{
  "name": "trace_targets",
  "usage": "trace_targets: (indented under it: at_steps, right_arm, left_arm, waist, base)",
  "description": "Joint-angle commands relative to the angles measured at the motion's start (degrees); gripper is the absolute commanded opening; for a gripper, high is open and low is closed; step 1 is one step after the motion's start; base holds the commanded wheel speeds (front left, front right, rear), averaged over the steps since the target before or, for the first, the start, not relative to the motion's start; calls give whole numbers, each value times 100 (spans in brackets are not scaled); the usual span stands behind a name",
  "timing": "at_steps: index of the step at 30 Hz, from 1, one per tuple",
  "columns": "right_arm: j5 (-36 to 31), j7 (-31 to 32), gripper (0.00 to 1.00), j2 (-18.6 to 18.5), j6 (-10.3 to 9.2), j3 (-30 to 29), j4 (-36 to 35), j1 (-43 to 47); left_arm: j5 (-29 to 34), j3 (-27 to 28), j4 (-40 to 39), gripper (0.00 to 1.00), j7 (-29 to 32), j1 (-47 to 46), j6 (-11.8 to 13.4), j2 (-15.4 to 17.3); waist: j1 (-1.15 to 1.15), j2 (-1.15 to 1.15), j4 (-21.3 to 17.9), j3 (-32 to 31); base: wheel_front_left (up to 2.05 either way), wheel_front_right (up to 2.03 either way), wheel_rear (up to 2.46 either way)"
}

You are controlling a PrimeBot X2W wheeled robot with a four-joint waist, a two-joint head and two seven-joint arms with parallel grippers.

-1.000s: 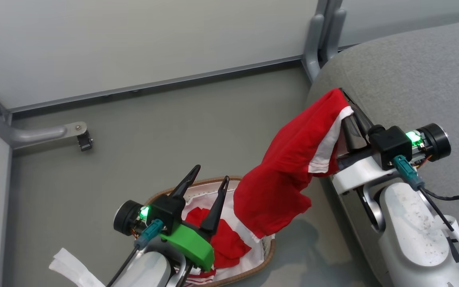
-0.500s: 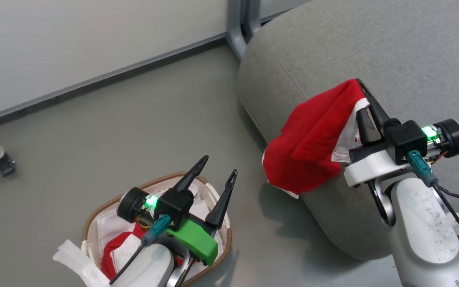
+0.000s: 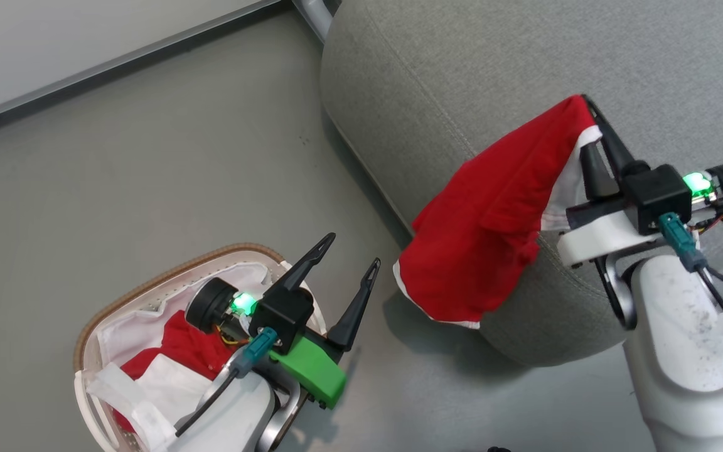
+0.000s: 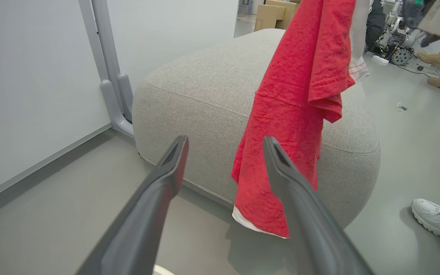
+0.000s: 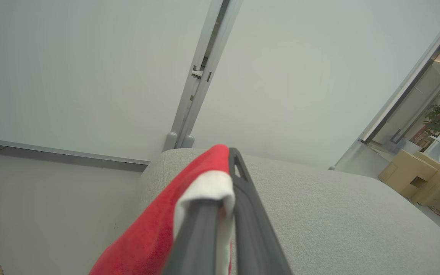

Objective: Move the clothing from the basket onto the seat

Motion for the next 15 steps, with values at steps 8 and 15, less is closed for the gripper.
trace_targets:
  at_steps: [8,15]
  right_arm:
    - [-145,-10,0,-823,-8,-237,244,-1321]
    - [-262,226,0,-1871,-8,-264,897,-2936]
  left_arm:
    - [76,-43,-232,100,86,-173,61,101]
    - [179,-96,-488,100,213,-317,117,197]
  waist:
    - [0,0,605,452]
    - [0,0,1030,919]
  base:
    - [0,0,0]
    - [0,0,0]
